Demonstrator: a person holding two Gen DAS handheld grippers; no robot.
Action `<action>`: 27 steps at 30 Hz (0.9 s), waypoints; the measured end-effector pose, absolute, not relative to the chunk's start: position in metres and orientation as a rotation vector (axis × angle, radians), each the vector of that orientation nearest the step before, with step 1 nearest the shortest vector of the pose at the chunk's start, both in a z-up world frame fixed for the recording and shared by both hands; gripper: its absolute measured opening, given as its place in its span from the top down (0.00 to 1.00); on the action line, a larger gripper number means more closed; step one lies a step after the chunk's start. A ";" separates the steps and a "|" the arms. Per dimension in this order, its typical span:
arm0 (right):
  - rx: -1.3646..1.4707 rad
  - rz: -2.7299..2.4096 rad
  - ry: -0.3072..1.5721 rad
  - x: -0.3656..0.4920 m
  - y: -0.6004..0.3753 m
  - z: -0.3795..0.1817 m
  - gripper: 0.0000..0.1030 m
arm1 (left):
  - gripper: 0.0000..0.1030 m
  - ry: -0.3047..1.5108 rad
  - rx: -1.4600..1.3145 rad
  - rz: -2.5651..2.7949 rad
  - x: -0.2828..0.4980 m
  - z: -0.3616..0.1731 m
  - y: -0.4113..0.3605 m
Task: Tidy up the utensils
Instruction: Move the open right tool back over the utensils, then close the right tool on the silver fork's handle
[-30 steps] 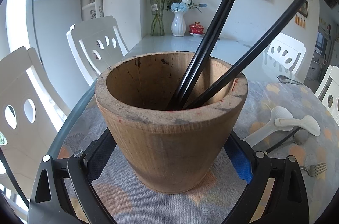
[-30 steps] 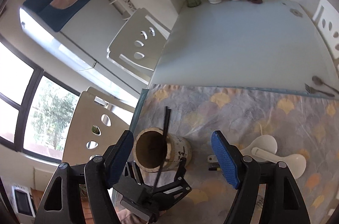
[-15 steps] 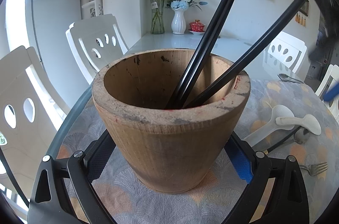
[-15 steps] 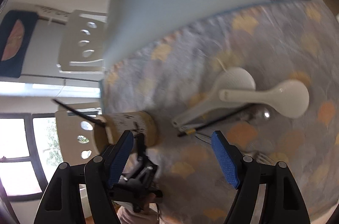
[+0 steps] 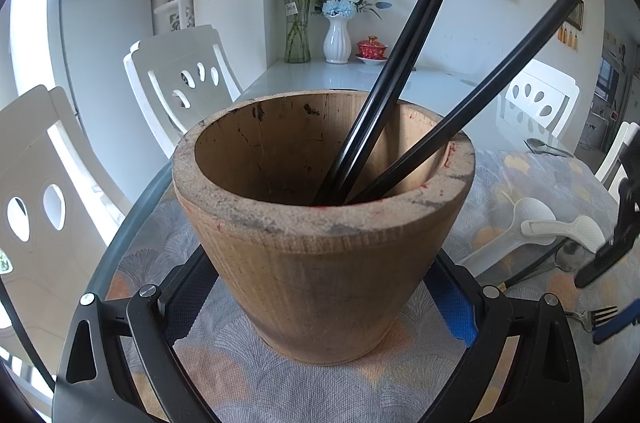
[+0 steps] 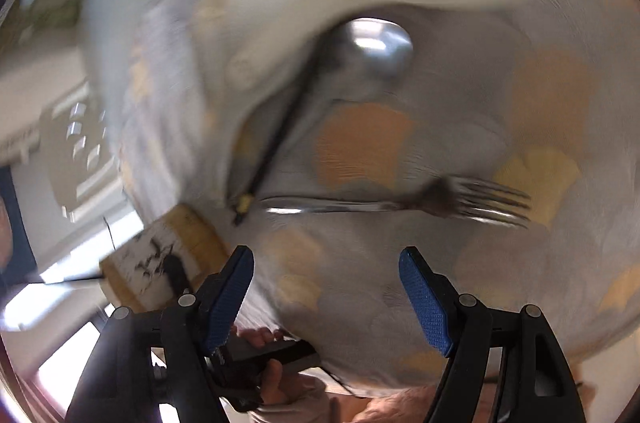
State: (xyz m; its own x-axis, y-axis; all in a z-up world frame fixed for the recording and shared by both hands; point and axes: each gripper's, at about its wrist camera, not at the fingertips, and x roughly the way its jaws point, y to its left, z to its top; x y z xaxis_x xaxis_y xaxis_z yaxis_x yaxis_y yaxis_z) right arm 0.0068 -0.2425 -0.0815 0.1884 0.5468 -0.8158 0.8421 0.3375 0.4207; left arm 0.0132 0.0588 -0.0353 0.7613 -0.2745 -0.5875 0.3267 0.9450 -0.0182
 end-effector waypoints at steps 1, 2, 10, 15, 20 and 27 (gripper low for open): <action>1.351 -0.376 1.479 -0.001 -0.247 -0.083 0.28 | 0.06 0.625 0.087 -0.328 0.013 -0.035 0.059; 1.360 -0.412 1.474 -0.005 -0.252 -0.084 0.28 | 0.06 0.626 0.087 -0.328 0.013 -0.035 0.059; 1.375 -0.545 1.418 -0.030 -0.287 -0.089 0.26 | 0.06 0.638 0.093 -0.326 0.013 -0.040 0.056; 1.334 -0.468 1.379 -0.007 -0.289 -0.087 0.20 | 0.06 0.637 0.093 -0.326 0.013 -0.040 0.056; 1.077 -0.338 1.294 0.022 -0.277 -0.062 0.21 | 0.06 0.636 0.095 -0.329 0.012 -0.040 0.055; 1.014 -0.474 1.435 0.016 -0.261 -0.076 0.21 | 0.06 0.643 0.094 -0.324 0.012 -0.040 0.054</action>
